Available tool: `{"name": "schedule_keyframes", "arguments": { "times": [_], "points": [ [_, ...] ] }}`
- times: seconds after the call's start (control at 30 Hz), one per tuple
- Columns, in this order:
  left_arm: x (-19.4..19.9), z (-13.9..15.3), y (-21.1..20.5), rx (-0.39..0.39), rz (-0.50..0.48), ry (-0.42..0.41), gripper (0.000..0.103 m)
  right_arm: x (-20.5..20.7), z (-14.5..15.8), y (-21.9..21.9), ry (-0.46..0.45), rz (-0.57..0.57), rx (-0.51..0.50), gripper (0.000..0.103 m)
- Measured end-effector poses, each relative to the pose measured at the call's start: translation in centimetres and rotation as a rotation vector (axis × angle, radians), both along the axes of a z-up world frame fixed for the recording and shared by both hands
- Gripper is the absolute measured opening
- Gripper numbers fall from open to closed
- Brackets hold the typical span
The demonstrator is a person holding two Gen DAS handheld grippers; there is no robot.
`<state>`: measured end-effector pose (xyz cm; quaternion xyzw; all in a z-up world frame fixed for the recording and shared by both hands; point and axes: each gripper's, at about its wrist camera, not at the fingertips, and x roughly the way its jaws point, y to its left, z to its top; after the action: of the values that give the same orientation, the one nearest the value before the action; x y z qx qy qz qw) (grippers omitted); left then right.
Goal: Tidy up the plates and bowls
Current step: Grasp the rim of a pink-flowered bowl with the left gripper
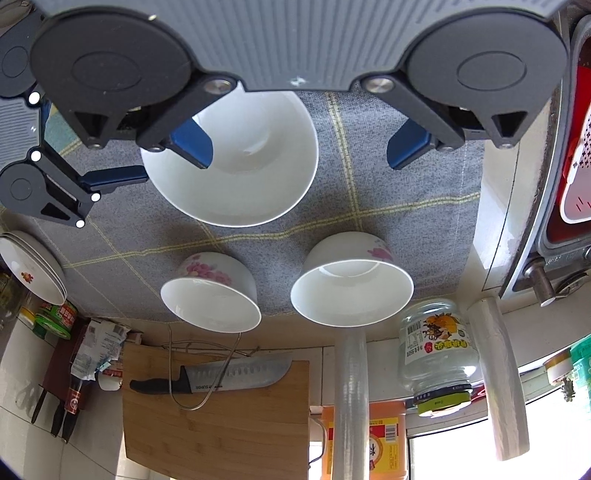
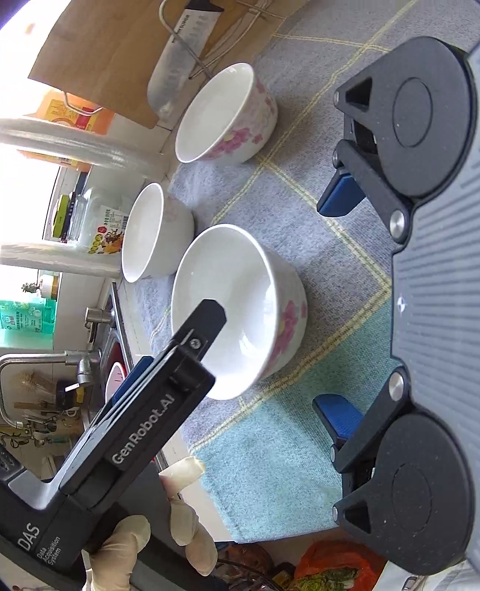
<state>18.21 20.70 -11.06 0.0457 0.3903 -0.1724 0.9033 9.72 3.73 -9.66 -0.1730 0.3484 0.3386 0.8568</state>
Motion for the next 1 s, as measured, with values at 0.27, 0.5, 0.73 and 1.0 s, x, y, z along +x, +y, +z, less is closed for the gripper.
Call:
{"name": "schedule_keyframes", "arguments": {
  "times": [0.27,0.5,0.73,1.0],
  "points": [
    [0.9,-0.5,-0.5,-0.027,-0.051,0.076,0.076,0.5,0.2,1.3,-0.063,0.031,-0.026,0.103],
    [1.1,-0.6,-0.6,-0.039,-0.069,0.091,0.070,0.6,0.7,1.5,-0.075,0.052,-0.027,0.090],
    [1.3,-0.7,-0.9,-0.054,-0.081,0.106,0.063,0.9,0.9,1.7,-0.071,0.054,-0.029,0.084],
    [1.3,-0.5,-1.0,-0.058,-0.090,0.111,0.062,0.8,1.1,1.7,-0.055,0.043,-0.033,0.084]
  ]
}}
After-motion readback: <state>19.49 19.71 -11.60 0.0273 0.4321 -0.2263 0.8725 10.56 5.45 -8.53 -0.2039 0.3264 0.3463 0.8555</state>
